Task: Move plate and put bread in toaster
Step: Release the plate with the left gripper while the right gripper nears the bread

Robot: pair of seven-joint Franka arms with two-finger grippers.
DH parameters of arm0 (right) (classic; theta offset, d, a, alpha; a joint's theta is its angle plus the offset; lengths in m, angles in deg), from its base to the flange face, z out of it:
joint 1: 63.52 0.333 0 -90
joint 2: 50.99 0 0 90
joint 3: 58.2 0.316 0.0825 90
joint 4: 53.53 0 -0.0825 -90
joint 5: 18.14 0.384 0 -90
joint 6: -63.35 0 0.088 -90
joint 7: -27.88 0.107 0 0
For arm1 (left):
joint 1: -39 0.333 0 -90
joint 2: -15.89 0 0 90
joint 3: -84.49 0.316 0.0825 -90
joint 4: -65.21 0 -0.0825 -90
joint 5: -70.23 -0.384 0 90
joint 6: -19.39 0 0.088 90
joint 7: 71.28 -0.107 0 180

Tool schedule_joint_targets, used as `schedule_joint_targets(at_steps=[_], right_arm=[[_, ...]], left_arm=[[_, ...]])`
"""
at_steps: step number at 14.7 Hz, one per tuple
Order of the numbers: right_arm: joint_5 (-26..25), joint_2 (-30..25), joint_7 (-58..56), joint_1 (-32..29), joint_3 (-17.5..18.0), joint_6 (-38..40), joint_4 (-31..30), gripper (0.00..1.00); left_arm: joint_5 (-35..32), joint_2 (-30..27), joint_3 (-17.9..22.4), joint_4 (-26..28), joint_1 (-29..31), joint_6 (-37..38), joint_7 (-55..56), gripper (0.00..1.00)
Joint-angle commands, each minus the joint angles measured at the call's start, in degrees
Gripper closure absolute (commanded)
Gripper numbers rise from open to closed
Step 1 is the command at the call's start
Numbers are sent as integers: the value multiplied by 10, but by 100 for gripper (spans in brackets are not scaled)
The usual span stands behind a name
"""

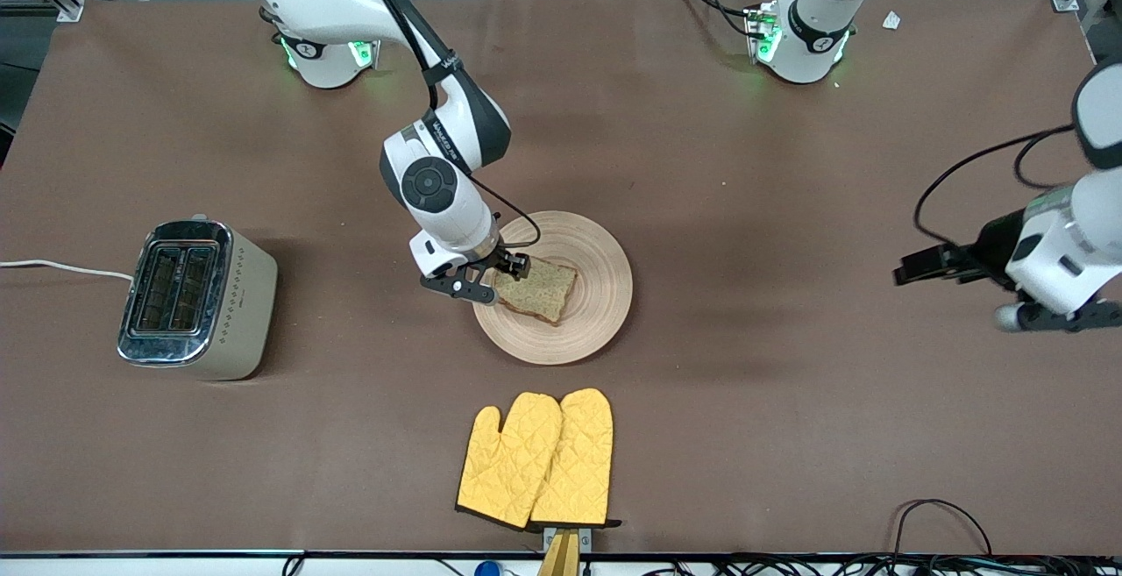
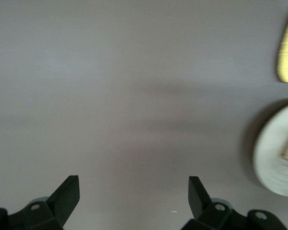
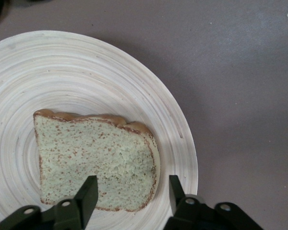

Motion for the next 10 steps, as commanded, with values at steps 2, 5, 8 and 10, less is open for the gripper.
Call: schedule_joint_targets(at_steps=[2, 5, 8, 10], right_arm=[[-2, -9, 10, -2, 1, -1, -13, 43], [-2, -7, 26, -2, 0, -2, -13, 43], [-3, -1, 42, 1, -6, -8, -11, 43], [-4, 5, 51, 5, -16, -14, -8, 43]], left_arm=[[-30, -85, 111, 24, -75, 50, 0, 0], [-30, -120, 146, 36, -109, 72, -1, 0], [-29, -120, 146, 31, -109, 71, -8, 0], [-26, -120, 143, 31, -110, 72, -10, 0]])
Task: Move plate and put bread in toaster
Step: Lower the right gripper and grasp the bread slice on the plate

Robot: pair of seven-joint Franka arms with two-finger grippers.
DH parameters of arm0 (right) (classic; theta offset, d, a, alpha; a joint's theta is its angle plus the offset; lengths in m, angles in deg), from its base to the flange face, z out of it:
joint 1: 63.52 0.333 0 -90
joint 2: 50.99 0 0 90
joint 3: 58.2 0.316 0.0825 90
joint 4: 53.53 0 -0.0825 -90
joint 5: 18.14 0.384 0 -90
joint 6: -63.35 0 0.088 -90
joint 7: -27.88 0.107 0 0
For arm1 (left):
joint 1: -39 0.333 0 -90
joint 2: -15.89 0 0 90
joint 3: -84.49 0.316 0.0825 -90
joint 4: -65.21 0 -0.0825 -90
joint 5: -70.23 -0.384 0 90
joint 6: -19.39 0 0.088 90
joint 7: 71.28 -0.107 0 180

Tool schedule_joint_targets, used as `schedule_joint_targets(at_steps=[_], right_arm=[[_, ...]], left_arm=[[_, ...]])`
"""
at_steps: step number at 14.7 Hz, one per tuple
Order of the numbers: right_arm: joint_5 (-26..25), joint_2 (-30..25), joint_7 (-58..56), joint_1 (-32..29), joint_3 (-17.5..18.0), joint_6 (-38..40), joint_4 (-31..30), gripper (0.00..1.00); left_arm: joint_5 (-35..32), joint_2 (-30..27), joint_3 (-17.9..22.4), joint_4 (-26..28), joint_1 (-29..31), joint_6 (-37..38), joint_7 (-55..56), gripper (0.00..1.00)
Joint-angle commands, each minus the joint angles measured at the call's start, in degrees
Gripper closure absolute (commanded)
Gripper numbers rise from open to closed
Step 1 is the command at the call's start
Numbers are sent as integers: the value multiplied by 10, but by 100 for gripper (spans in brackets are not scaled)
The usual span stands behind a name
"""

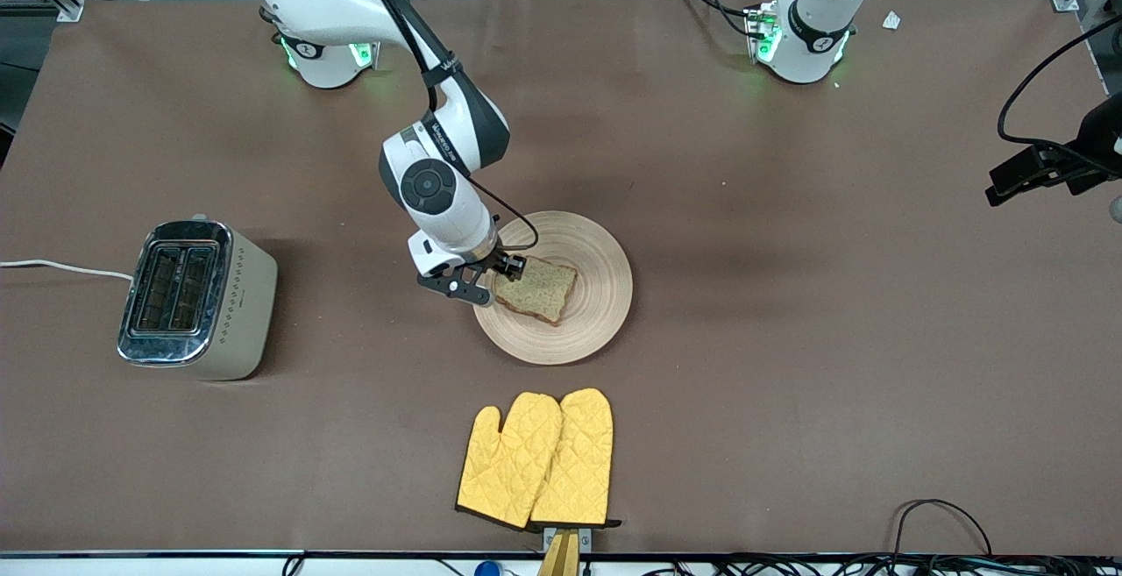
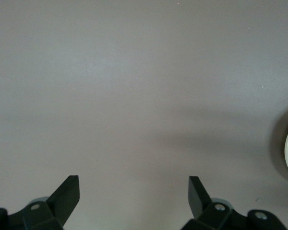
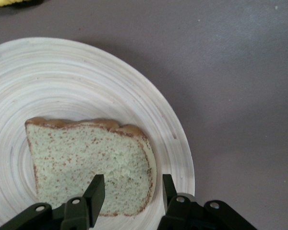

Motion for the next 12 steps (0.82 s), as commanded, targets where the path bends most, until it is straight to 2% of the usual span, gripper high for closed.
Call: schedule_joint_targets(at_steps=[1, 12], right_arm=[[-8, 6, 23, 6, -11, -11, -6, 43], [-22, 22, 34, 10, -11, -31, -6, 43]], left_arm=[[-7, -8, 3, 9, -9, 0, -7, 0], [6, -8, 4, 1, -6, 15, -39, 0]])
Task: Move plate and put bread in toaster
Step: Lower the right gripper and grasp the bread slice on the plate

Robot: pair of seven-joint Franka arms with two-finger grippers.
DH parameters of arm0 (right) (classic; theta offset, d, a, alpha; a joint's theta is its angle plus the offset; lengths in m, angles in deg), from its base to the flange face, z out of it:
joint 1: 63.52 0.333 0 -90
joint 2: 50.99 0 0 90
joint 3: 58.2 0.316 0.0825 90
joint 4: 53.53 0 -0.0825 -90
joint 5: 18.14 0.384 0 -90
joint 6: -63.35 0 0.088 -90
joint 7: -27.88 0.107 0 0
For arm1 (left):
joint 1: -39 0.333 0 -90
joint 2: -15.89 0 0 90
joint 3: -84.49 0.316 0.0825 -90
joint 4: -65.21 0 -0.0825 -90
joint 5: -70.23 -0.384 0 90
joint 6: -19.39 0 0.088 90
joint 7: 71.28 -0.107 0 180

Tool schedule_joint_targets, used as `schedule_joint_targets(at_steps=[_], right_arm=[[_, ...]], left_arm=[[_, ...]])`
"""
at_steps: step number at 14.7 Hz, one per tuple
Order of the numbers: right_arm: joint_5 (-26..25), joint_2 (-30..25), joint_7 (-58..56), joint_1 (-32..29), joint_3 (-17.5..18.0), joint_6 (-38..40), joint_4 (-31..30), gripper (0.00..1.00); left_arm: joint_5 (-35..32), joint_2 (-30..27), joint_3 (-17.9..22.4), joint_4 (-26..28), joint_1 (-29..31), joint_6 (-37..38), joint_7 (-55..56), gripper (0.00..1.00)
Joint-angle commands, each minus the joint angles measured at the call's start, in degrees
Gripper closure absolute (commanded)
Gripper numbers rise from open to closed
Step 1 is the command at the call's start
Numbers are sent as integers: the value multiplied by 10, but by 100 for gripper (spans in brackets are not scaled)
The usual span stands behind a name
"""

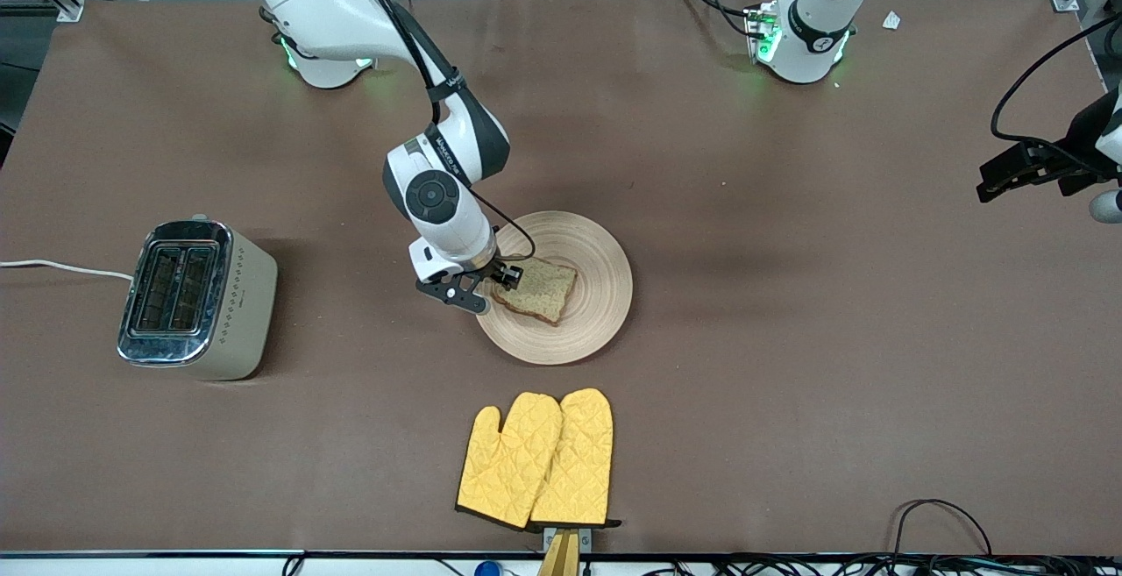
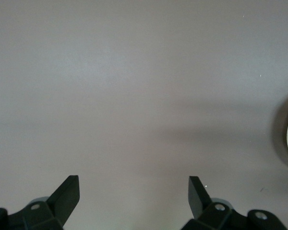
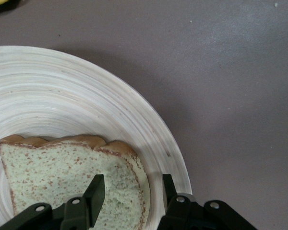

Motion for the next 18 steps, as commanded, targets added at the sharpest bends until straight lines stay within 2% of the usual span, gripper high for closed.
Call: schedule_joint_targets(at_steps=[1, 10, 13, 16, 18], right_arm=[[-13, -3, 15, 5, -3, -6, -5, 43], [-14, 5, 38, 23, -4, -14, -5, 48], [-19, 8, 38, 23, -4, -22, -7, 56], [-35, 15, 38, 25, -5, -33, -8, 58], [-39, 15, 38, 27, -15, -34, -8, 63]], left_arm=[[8, -7, 4, -3, -3, 8, -9, 0], [20, -5, 4, -4, -3, 2, -9, 0], [19, -4, 4, -4, -3, 2, -9, 0], [18, -4, 4, -4, -3, 2, -8, 0], [15, -4, 4, -4, -3, 2, -8, 0]])
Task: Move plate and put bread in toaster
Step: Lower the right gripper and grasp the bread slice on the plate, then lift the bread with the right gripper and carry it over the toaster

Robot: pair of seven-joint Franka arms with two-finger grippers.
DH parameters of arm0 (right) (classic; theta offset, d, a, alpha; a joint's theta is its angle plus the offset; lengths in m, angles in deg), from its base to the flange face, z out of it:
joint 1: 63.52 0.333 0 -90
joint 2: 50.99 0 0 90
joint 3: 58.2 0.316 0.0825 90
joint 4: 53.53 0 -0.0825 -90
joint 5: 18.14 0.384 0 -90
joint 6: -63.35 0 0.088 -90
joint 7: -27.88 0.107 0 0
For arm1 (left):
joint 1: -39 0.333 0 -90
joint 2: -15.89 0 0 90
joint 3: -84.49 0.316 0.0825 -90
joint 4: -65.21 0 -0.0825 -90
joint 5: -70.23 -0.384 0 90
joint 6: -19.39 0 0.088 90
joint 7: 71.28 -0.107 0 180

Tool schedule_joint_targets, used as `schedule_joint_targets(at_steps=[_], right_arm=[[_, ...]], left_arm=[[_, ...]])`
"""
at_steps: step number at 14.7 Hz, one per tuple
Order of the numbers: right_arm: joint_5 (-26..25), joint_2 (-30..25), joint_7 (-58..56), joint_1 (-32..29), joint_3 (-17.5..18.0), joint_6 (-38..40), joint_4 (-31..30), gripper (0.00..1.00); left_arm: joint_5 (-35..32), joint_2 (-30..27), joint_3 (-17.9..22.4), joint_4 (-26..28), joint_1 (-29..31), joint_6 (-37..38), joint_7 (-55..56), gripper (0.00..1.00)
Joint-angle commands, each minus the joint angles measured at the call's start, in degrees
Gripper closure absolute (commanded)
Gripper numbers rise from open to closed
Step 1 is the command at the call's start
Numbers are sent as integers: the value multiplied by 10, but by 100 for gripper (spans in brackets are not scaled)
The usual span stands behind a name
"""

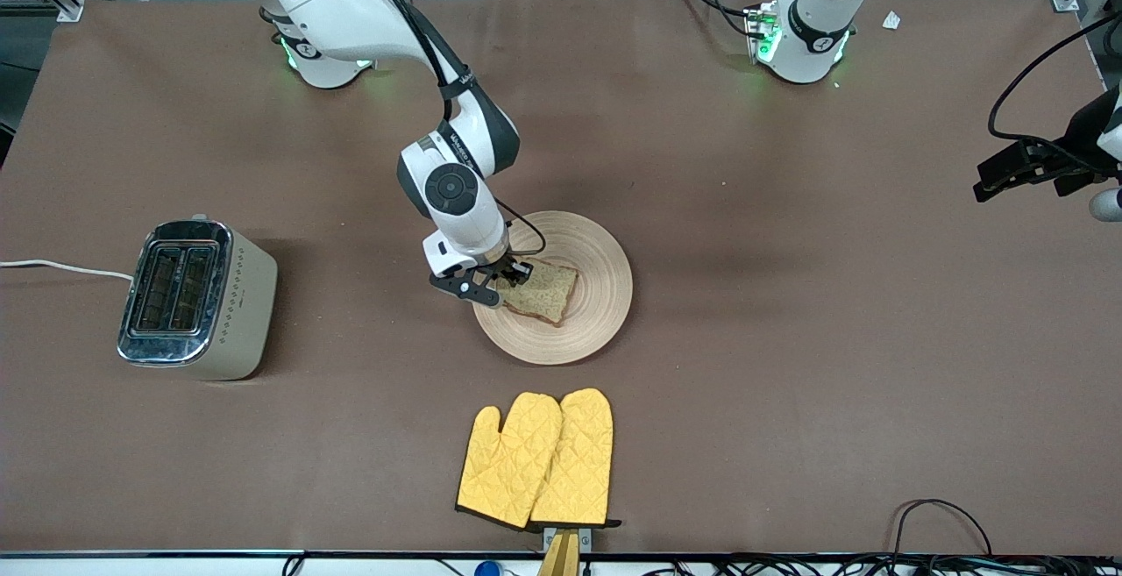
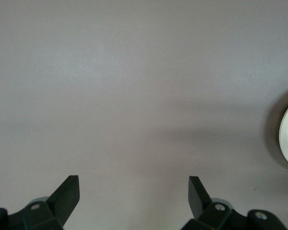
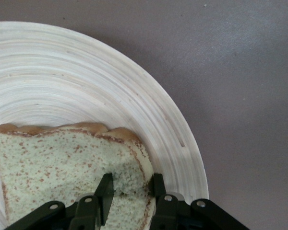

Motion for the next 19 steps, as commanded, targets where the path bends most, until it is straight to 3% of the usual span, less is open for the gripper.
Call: schedule_joint_targets(at_steps=[1, 4, 7, 12, 14, 16, 19], right_arm=[[-16, 1, 12, 8, -13, -13, -7, 66], [-18, 1, 12, 10, -14, -14, -7, 75], [-18, 1, 12, 12, -14, -14, -4, 99], [-17, -13, 33, 12, -15, 18, 35, 100], [-18, -18, 44, 12, -17, 77, 81, 100], [-50, -19, 42, 12, -27, 138, 131, 100], [-129, -25, 25, 5, -26, 353, 250, 100]], left_arm=[[2, -3, 4, -2, -3, 2, -7, 0], [2, -2, 4, -2, -4, 2, -4, 0], [-2, -2, 4, -2, -9, 2, 4, 0], [-3, -2, 4, -2, -7, 2, 4, 0], [-2, -2, 4, -2, -6, 2, 4, 0], [-3, -2, 4, -2, -6, 2, 4, 0], [-2, -1, 4, -2, -8, 2, 6, 0]])
